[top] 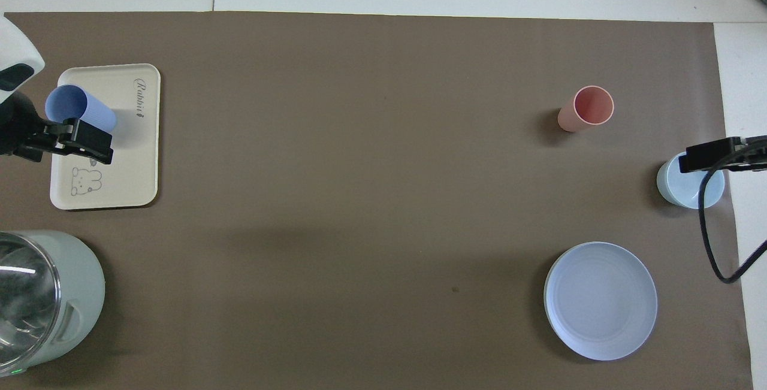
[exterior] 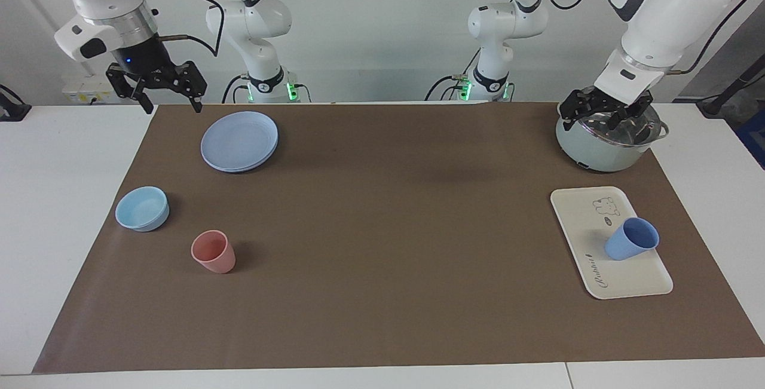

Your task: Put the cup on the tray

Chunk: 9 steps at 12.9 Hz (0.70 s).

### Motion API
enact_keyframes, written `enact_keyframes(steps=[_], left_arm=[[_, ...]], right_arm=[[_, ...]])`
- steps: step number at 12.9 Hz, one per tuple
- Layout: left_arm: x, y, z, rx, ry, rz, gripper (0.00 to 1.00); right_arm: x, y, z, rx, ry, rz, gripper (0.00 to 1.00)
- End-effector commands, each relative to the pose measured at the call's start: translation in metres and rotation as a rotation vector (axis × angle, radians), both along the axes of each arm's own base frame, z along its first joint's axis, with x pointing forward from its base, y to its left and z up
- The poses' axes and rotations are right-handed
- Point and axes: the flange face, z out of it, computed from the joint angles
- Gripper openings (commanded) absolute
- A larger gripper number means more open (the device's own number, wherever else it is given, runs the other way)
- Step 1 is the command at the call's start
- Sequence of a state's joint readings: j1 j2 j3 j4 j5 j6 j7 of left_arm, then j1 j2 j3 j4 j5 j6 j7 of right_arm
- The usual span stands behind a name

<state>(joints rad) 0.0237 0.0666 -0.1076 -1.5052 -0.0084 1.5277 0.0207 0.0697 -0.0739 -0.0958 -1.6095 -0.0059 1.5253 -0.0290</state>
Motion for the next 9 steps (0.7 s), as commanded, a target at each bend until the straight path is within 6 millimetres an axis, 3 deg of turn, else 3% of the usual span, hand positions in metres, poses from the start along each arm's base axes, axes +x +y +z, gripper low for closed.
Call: enact_keyframes(steps=[1, 4, 9], left_arm=[[0.001, 0.002, 0.005, -0.026, -0.062, -0.006, 1.0], [0.004, -0.002, 0.004, -0.027, -0.077, -0.002, 1.0], [-0.009, 0.013, 0.019, -0.005, -0.037, 0.02, 1.0]], right_arm=[[-0.003, 0.001, 0.004, 0.013, 0.011, -0.016, 1.0], [-0.005, 0.005, 0.003, -0.008, 0.007, -0.006, 1.0], [-0.005, 0.008, 0.002, -0.016, 0.008, 0.001, 1.0]])
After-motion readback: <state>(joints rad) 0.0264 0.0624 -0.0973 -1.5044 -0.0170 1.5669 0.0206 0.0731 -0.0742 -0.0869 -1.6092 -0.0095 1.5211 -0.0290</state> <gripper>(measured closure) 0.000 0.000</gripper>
